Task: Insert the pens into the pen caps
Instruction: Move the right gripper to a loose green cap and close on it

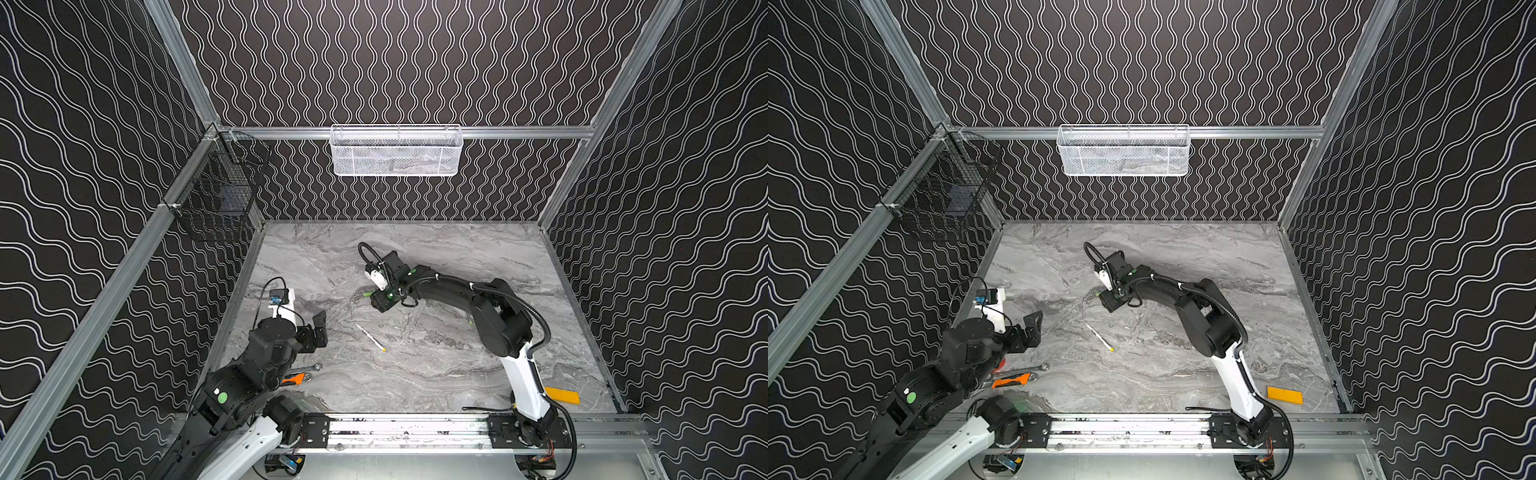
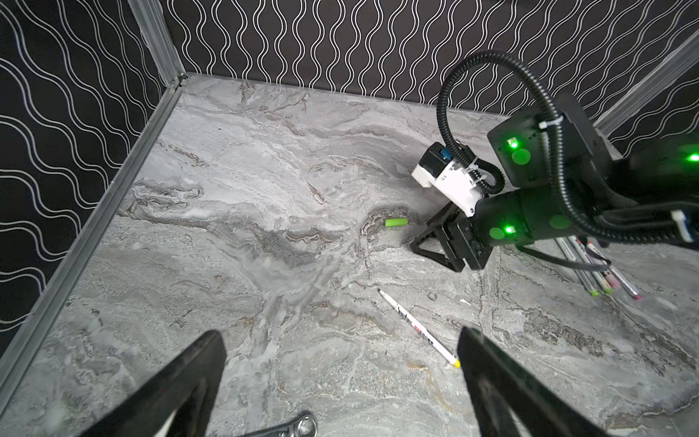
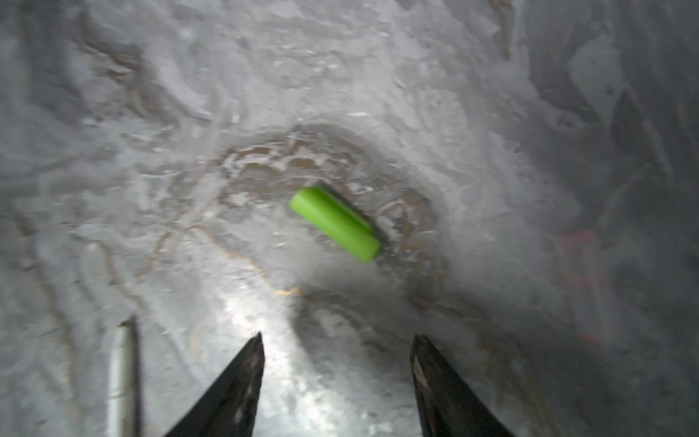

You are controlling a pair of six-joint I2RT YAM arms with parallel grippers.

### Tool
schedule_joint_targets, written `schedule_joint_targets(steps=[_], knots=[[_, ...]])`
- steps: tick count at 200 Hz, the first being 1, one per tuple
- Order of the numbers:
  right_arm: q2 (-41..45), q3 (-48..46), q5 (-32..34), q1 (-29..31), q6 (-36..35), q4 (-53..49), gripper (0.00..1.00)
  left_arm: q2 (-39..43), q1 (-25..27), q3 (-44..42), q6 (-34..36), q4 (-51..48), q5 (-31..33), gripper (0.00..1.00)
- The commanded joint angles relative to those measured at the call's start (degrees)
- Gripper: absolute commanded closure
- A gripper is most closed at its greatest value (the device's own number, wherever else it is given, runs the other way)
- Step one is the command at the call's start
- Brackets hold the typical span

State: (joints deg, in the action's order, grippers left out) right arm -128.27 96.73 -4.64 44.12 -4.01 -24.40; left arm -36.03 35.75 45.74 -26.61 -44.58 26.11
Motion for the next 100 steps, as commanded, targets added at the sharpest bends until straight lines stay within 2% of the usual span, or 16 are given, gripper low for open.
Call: schedule_joint_targets(steps=[1,100], knots=[[-1.59,2.74,0.14,-0.65,-3.11,-3.08,0.35,-0.05,-0.06,0.04,-0.46,0.46,0.67,0.01],[-11.72,18.09,-4.9,-1.41,-13.9,-9.44,0.42,0.88,-0.03,-0.07,-0.37,0.45,0.95,0.01]])
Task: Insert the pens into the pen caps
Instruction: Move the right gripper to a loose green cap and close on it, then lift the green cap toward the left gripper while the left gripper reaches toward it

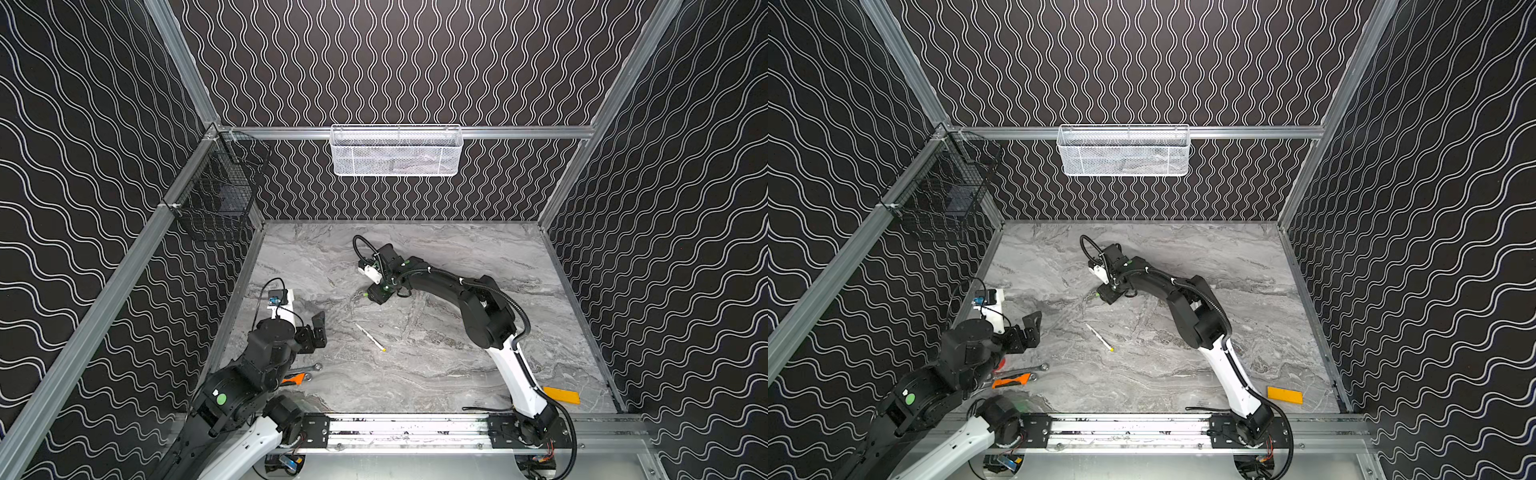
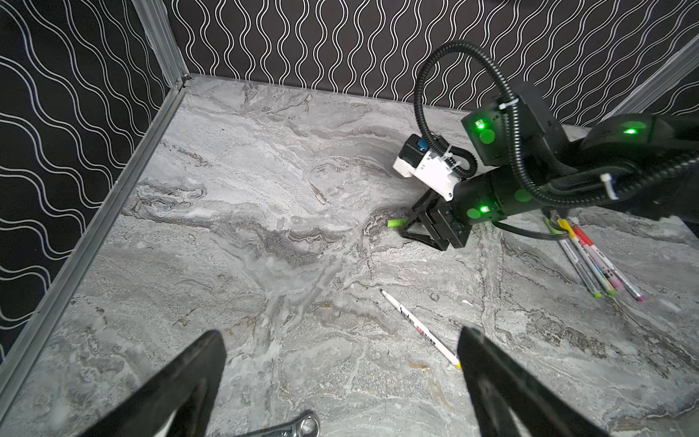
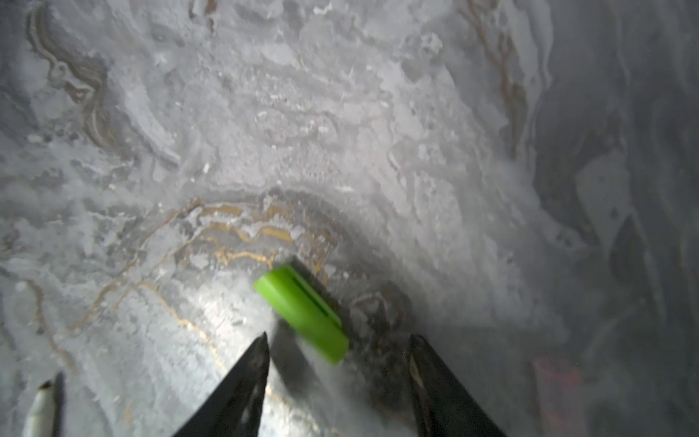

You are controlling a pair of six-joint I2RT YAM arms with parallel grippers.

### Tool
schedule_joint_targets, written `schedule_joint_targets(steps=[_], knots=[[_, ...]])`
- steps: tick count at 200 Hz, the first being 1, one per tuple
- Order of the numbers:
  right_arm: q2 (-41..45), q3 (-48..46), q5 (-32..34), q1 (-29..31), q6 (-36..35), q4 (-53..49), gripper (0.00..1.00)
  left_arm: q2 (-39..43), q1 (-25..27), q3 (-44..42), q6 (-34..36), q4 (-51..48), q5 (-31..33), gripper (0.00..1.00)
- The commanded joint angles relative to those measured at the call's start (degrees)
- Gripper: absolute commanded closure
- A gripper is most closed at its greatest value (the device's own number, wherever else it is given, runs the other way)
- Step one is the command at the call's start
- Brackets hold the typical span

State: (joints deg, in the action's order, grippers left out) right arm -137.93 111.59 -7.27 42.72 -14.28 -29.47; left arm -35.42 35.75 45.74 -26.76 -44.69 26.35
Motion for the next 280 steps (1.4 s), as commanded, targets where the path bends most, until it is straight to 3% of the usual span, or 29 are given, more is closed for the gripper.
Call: schedule_joint_targets(steps=[1,38,98,158,228,280], knots=[[-2.16,3.34,-2.29,-0.01,-3.64,-4.45,0.42,0.22,-0.05,-0.14,-0.22,0.56,0.72,0.01],[-2.88,5.44,-3.53,0.17,-5.04,-6.91,0.66,0.17,-0.04,-0.12,-0.18,0.58,0.76,0.01],[-1.04,2.19,-3.19,1.71,-5.77,-8.45,0.91,-0.62,-0.04,-0.22,0.09,1.33,0.22,0.01],[5.98,-5.23,-6.34,1.89,-2.55,-3.62,0.97,-1.45,0.01,-0.67,1.13,3.07,-3.38,0.01],[25.15,-27.09,-29.57,-1.27,2.53,16.13,0.96,-4.32,-0.01,-3.0,4.08,13.88,-27.0,0.01],[37.63,-36.24,-40.83,-1.39,6.54,23.96,0.96,-6.48,-1.2,-3.17,0.0,20.84,-37.93,0.03]])
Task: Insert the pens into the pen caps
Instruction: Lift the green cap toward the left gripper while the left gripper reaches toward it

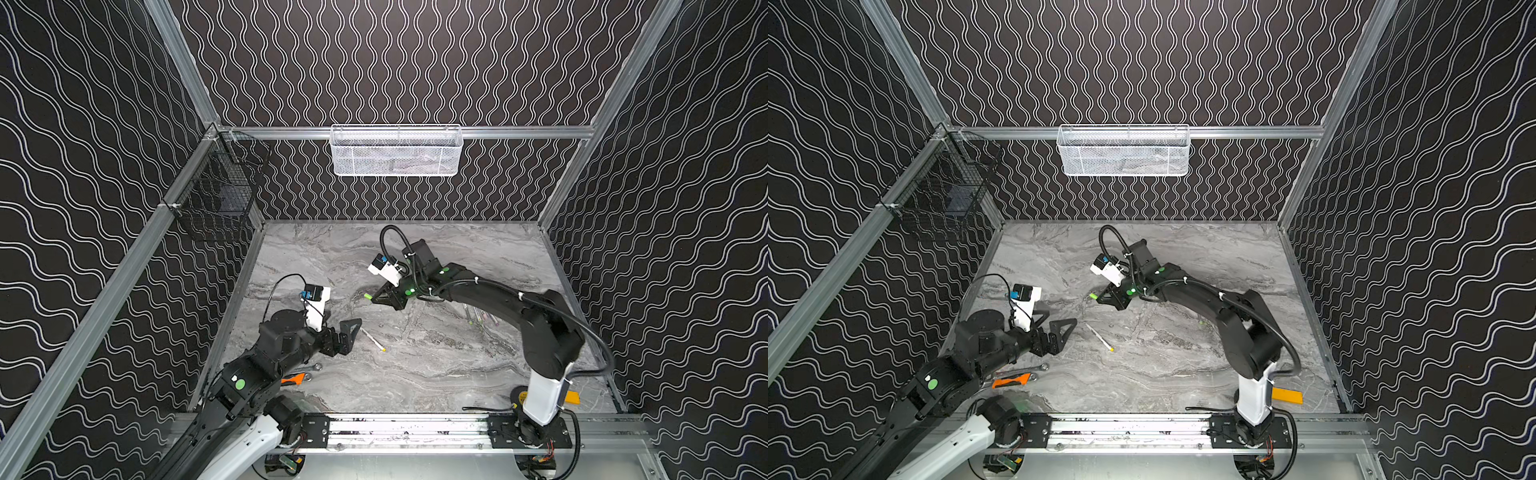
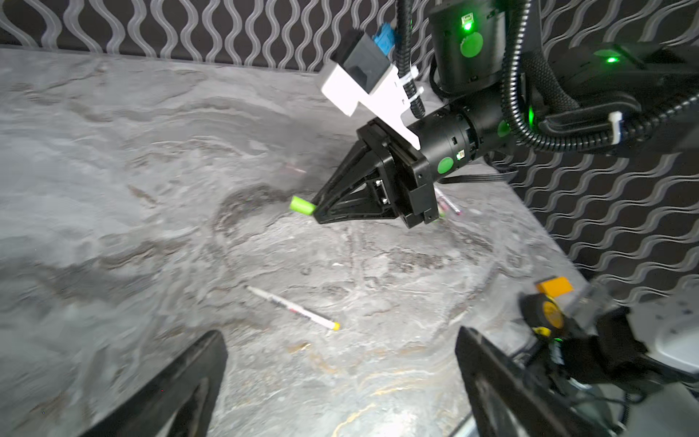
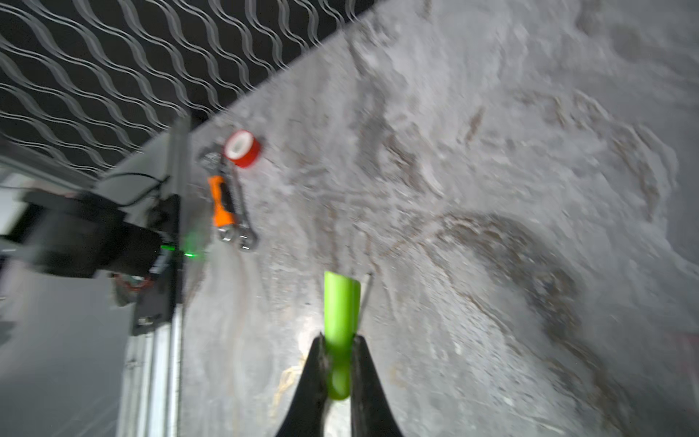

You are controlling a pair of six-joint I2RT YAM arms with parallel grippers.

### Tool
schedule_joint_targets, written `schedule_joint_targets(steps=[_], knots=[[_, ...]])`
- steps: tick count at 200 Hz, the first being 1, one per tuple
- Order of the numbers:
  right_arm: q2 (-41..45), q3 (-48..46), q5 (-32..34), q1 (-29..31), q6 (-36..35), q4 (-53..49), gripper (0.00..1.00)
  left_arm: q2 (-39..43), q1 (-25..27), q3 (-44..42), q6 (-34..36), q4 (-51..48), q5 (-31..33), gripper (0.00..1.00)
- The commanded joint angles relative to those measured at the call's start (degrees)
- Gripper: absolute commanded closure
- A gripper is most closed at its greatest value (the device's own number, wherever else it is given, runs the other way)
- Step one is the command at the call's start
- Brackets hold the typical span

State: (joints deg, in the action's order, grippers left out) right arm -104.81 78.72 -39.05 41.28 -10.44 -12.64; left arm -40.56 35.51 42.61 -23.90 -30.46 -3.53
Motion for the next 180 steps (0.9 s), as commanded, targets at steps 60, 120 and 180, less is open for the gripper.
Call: schedule_joint_targets(steps=[60,120,180], knots=[[14.31,-11.44,-13.34,0.27,6.65,14.23,0.96,-3.53,-14.45,-3.58,-11.71,17.88,-28.43,0.08],[17.38,-13.69,-16.35,0.69,8.14,17.75,0.96,-5.34,-18.8,-4.08,-12.17,23.93,-40.3,0.16],[11.88,-9.13,3.36,0.64,10.04,3.08,0.96,-3.07,-22.02,-2.01,-8.08,16.42,-35.2,0.05]])
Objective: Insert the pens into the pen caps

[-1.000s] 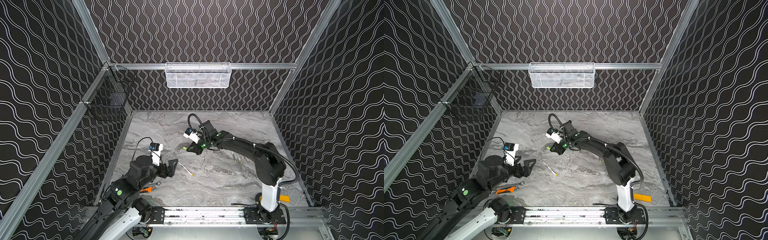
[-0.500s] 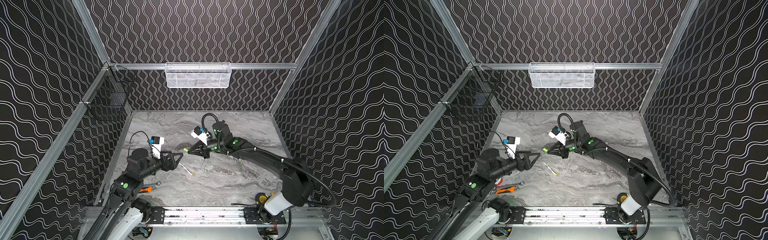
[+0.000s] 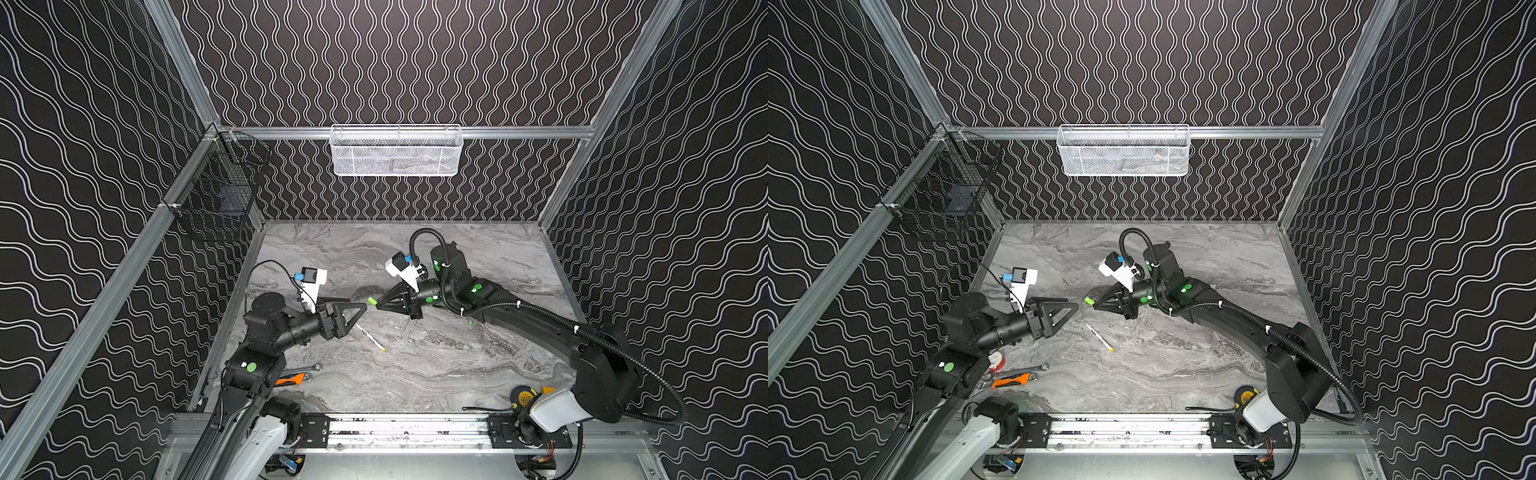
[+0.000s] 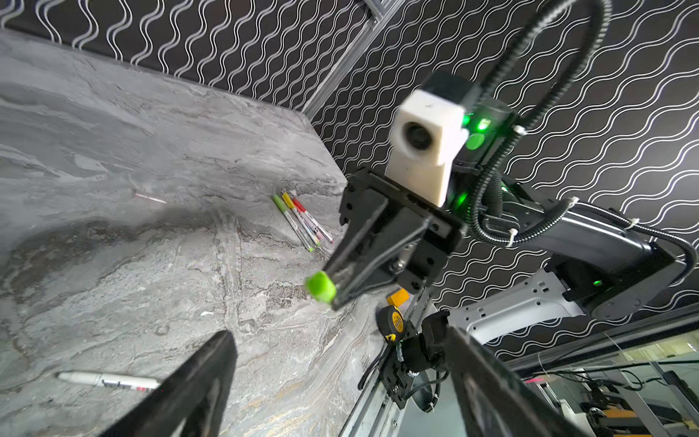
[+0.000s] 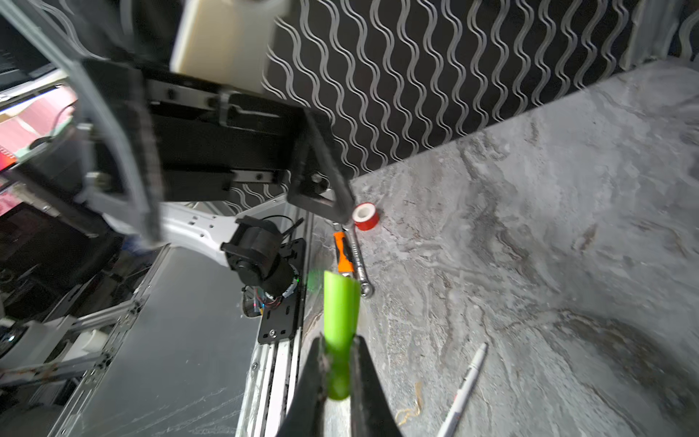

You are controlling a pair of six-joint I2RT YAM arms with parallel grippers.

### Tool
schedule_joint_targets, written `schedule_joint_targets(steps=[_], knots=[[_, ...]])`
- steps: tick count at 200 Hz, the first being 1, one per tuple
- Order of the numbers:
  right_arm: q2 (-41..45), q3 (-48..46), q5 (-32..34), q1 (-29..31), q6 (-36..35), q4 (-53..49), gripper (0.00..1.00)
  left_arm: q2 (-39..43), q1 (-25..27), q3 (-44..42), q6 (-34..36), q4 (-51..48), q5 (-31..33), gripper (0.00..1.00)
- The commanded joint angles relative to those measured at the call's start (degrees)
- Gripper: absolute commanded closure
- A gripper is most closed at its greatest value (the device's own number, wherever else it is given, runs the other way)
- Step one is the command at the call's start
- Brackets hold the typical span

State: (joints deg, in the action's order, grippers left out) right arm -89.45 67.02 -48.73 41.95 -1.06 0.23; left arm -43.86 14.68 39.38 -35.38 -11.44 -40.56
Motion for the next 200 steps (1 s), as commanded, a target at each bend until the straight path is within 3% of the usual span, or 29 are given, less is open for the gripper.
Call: schedule_joint_targets(steps=[1,28,51,94,126,200], knots=[[-3.69,2.71,13.66,0.01,0.64,-10.33,0.96,0.25,-1.3,1.32,3.52,-2.74,1.9,0.04],[-11.48,4.41,30.41,-0.31,4.89,-19.63,0.96,0.06,-2.2,1.5,5.61,-4.56,2.33,0.01],[-18.07,6.89,36.67,-0.56,10.1,-24.12,0.97,-0.7,-2.73,1.22,5.5,-3.63,1.7,0.01],[-22.76,5.34,42.12,-0.21,21.95,-18.53,0.96,-0.9,-3.16,1.01,5.89,-3.74,1.51,0.01],[-26.44,7.38,45.03,0.43,25.31,-19.67,0.93,-0.37,-3.43,0.7,6.11,-4.16,1.62,0.01],[-26.46,8.33,44.74,0.51,23.56,-19.22,0.55,-0.12,-3.78,0.06,5.76,-3.69,1.3,0.01]])
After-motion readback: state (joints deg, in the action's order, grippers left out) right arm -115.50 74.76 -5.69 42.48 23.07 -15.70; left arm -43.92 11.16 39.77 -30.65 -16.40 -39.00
